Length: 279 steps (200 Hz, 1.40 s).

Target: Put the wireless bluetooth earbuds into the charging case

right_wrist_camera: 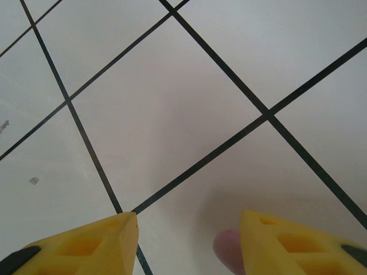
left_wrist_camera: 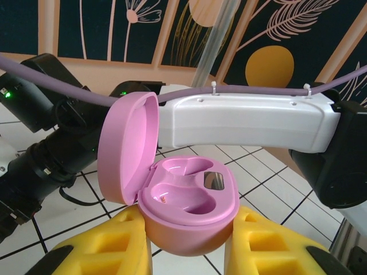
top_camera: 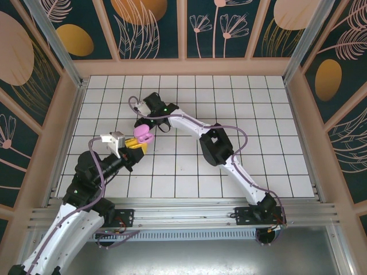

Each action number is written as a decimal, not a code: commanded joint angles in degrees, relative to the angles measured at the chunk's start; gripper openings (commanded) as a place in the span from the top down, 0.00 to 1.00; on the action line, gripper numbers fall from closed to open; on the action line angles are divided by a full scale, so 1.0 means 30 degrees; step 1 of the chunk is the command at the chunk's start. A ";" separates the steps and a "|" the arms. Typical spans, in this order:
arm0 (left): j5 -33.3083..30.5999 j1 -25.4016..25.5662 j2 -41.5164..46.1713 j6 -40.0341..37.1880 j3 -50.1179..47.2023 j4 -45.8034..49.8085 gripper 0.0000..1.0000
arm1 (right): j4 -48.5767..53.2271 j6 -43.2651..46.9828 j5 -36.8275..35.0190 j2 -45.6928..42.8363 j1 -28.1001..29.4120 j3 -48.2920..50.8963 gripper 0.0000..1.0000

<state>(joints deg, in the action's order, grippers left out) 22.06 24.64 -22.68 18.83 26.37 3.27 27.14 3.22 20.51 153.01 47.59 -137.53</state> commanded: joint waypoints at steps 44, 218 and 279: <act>0.0253 -0.0099 0.0450 0.0442 -0.0158 -0.0474 1.00 | 0.0711 0.2096 -0.1227 0.0413 0.0425 -0.0566 0.52; 0.0328 -0.0099 0.0264 0.0347 -0.0272 -0.0766 1.00 | 0.2175 0.1741 -0.3205 -0.0158 -0.0183 0.0403 0.52; 0.0314 -0.0099 0.0175 0.0154 -0.0202 -0.0694 1.00 | 0.1983 0.1284 -0.3187 -0.0421 -0.0242 0.1002 0.62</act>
<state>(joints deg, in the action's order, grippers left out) 22.22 24.64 -22.17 19.20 25.87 3.20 30.30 8.54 11.51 153.08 47.03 -136.29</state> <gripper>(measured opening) 0.278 0.403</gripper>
